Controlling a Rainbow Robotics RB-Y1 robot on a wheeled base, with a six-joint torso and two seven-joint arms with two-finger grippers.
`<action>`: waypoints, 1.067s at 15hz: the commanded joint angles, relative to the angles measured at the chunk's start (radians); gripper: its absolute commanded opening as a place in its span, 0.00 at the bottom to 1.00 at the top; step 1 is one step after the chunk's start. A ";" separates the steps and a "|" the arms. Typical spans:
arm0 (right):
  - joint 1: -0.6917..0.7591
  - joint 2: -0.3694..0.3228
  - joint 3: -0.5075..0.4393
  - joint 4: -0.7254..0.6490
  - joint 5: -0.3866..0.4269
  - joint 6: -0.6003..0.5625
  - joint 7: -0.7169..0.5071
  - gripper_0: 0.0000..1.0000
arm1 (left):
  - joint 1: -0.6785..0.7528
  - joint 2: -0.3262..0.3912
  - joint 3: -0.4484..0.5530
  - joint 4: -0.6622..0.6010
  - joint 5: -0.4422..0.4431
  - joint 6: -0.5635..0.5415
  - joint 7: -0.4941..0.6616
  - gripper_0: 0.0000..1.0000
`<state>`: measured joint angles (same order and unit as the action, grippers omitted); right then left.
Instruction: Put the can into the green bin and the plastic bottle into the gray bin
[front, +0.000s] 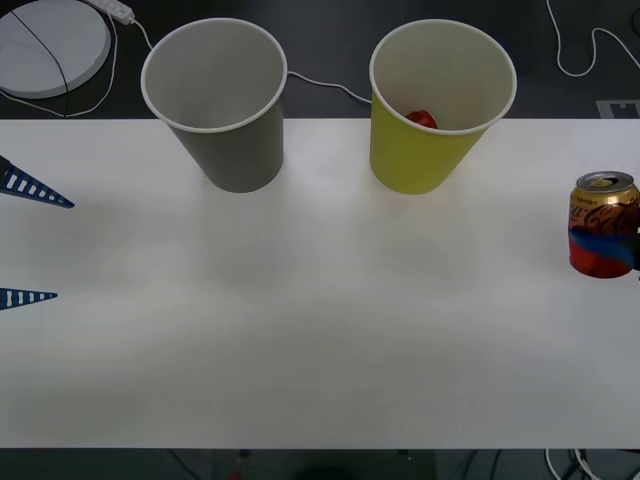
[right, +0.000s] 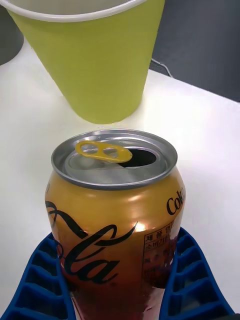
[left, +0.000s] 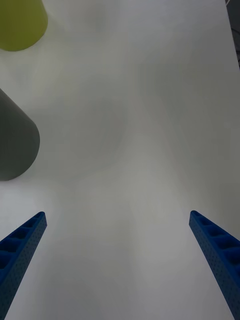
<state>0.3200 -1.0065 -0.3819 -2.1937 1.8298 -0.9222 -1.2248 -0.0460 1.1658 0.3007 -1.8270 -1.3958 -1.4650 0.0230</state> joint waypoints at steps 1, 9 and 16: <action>-0.056 -0.003 -0.065 -0.035 0.006 -0.167 -0.081 0.00 | 0.000 0.000 0.000 0.000 0.000 0.000 0.000 1.00; -0.300 -0.159 -0.080 -0.028 0.031 -0.454 -0.200 0.00 | 0.000 0.000 0.000 0.000 0.000 0.000 0.000 1.00; -0.696 -0.192 0.126 0.072 0.088 -0.649 -0.200 0.00 | 0.000 0.000 0.000 0.000 0.000 0.000 0.000 1.00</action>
<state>-0.3325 -1.1979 -0.2836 -2.1419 1.9170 -1.5640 -1.4248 -0.0460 1.1658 0.3007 -1.8270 -1.3959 -1.4650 0.0230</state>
